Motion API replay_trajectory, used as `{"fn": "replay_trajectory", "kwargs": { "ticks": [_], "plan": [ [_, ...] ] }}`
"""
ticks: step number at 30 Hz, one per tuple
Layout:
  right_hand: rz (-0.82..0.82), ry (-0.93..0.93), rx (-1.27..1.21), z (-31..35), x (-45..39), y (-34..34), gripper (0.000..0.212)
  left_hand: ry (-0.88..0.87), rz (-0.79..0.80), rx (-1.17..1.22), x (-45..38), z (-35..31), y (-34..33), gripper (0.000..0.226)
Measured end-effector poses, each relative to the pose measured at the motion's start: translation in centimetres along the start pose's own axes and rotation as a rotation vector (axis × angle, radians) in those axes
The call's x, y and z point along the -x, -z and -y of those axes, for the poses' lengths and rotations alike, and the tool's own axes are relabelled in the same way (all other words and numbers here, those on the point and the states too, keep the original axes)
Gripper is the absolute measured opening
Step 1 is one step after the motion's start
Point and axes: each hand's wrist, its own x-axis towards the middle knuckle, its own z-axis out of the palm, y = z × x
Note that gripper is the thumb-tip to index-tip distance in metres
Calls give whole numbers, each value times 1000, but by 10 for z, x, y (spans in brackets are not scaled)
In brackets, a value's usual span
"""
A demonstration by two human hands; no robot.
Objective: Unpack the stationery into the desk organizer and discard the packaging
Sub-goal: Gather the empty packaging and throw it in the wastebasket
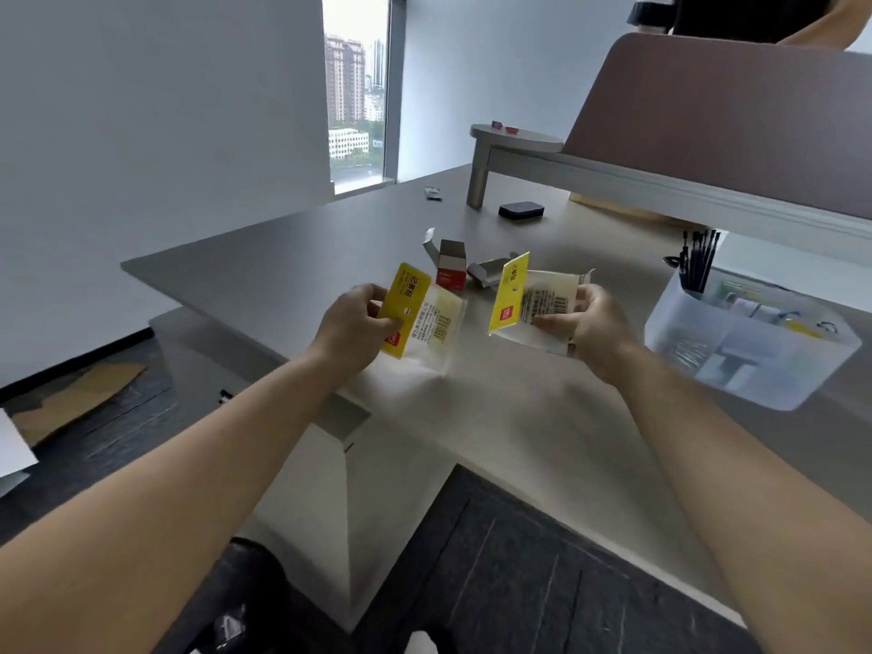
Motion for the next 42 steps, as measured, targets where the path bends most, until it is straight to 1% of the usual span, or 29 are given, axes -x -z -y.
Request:
{"fn": "replay_trajectory", "kwargs": {
  "ticks": [2, 6, 9, 11, 14, 16, 20, 22, 26, 32, 35, 37, 40, 41, 42],
  "plan": [
    [68, 22, -34, 7, 23, -16, 52, 0, -51, 41, 23, 6, 18, 30],
    [188, 81, -44, 18, 79, -55, 50, 90, -143, 138, 75, 27, 60, 27],
    [245, 99, -59, 21, 122, -90, 50, 121, -185, 137, 116, 52, 94, 25],
    [292, 97, -30, 16, 144, -117, 47, 160, -195, 146, 141, 71, 114, 26],
    [391, 73, 40, -6, 166, -160, 42, 228, -219, 150, 171, 107, 135, 18],
    [425, 43, 93, -28, 177, -185, 43, 282, -247, 148, 185, 135, 142, 16],
    [460, -74, 180, -90, 186, -227, 55, 428, -249, 122, 202, 197, 138, 24],
    [449, -116, 266, -124, 188, -241, 55, 508, -228, 114, 207, 230, 128, 27],
    [459, -209, 381, -184, 184, -264, 55, 658, -184, -2, 211, 288, 108, 26],
    [544, -247, 487, -239, 162, -316, 50, 805, -137, -132, 195, 353, 96, 29],
    [596, -267, 478, -260, 153, -345, 49, 864, -139, -157, 187, 379, 96, 32],
    [629, -291, 441, -270, 149, -362, 57, 883, -139, -143, 183, 391, 96, 39],
    [666, -307, 403, -280, 143, -380, 84, 901, -80, -177, 176, 403, 95, 58],
    [687, -293, 411, -279, 142, -382, 86, 897, -57, -205, 174, 406, 96, 61],
    [711, -273, 431, -278, 141, -383, 83, 883, -37, -230, 171, 406, 97, 61]
  ]
}}
